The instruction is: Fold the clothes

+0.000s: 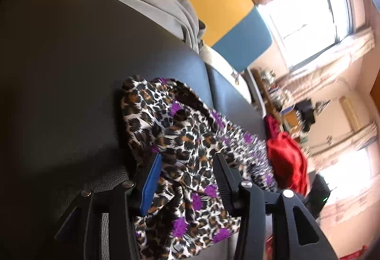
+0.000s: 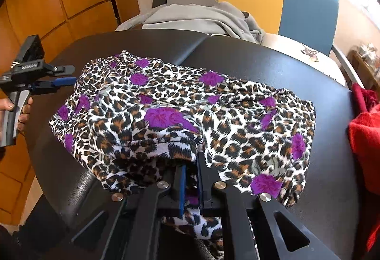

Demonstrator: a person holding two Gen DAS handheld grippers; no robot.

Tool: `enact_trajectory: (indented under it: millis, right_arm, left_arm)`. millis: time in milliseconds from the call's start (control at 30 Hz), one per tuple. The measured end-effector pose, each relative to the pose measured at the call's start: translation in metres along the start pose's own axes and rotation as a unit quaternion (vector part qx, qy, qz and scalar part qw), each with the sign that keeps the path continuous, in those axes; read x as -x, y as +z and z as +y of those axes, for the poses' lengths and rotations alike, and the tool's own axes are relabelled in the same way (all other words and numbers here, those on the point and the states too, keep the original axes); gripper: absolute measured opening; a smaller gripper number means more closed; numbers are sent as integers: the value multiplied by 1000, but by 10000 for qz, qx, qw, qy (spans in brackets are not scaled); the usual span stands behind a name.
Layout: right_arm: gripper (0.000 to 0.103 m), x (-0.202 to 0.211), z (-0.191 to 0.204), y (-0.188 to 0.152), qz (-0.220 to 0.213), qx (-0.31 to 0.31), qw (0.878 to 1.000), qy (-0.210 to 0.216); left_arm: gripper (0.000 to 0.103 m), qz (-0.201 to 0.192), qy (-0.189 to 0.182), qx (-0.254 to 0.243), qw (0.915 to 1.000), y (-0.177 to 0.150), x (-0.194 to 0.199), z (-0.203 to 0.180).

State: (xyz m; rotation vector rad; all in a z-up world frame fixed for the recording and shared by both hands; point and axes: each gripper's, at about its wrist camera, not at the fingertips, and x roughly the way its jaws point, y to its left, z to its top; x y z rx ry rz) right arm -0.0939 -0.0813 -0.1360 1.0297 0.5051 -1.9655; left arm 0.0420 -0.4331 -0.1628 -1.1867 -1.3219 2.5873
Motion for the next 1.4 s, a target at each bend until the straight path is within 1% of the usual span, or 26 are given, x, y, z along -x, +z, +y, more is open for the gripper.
enact_trajectory:
  millis: [33,67,133,200,300,367,400,433,467,500,567,600,700,767,800,867,967,1000,1033,1067,1100,1133,1267,1300,1333,1400]
  right_arm:
    - [8,2,3,2,-5,49,10000,-45]
    - [8,4,1,3,-1,84,9999,-66]
    - [8,7,-2,10,-42,139,9998,-163]
    - [7,10,-9,22,-93,124,9997,-179]
    - [6,7,-22,42,-101,181,9994,-269]
    - [6,1,-33,54,-60,156,9994,-297]
    - [6,-2,-38,58,-6,116,9995,-297]
    - [6,-5,-43,62,44,76,9995,-293]
    - [6,-7,-47,65,51,38,9997,-240]
    - [6,-9,-48,66,77,56,9997,-213]
    - [6,-14,-49,67,157,65,9997,-174]
    - [6,-19,-51,67,200,25,9997,-156]
    - [6,-30,-55,66,305,-140,9994,-100]
    - [6,-35,-57,64,349,-245,9991,-48]
    - [6,-36,-58,63,363,-286,9989,-19]
    - [6,-38,-57,60,396,-284,9988,-16]
    - [6,-36,-59,61,399,-301,9988,-15]
    - [6,-36,-59,61,400,-306,9987,-14]
    - [6,-35,-60,62,401,-312,9987,-13]
    - [6,-35,-61,62,402,-317,9987,-13]
    - [6,-34,-61,62,403,-323,9987,-12]
    - [6,-34,-62,62,404,-328,9986,-11]
    - [6,-36,-63,71,480,-214,9986,-47]
    - [6,-38,-63,74,507,-146,9986,-86]
    - [6,-41,-63,77,547,-111,9984,-98]
    - [6,-48,-72,86,572,-313,9979,-17]
  left_arm:
    - [27,134,-8,-12,9999,1,-5,-1]
    - [11,202,2,-34,9998,1,-9,-3]
    - [2,119,28,-71,9999,5,-7,-8]
    - [2,-17,-264,109,9996,14,-1,-9]
    - [2,-223,-706,373,9966,30,7,-11]
    - [1,-240,-648,320,9971,40,7,-16]
    - [0,-288,-480,199,9982,44,8,-19]
    - [4,-296,-343,90,9989,46,10,-20]
    - [16,-236,-258,0,9994,46,12,-18]
    - [21,-176,-173,-90,9997,45,15,-16]
    - [25,-54,-31,-190,9998,44,18,-9]
    - [26,-2,-35,-88,10000,42,18,-1]
    - [39,30,-224,-27,9997,33,23,12]
    - [49,80,-277,-188,9994,28,23,12]
    - [52,117,-285,-289,9991,26,21,11]
    - [62,214,-223,-545,9980,27,15,5]
    - [63,422,21,-912,9949,28,1,-4]
    - [61,564,74,-1026,9931,27,-6,-7]
    - [55,679,130,-1125,9912,26,-12,-9]
    - [37,743,153,-1168,9903,25,-16,-10]
    - [25,760,154,-1165,9902,25,-17,-12]
    - [10,718,219,-1170,9903,25,-15,-13]
    - [4,664,369,-1075,9913,31,-5,-19]
    - [4,696,289,-1013,9920,34,-4,-19]
    - [4,746,143,-830,9937,38,-4,-18]
    - [3,806,-319,-239,9960,48,-4,-13]
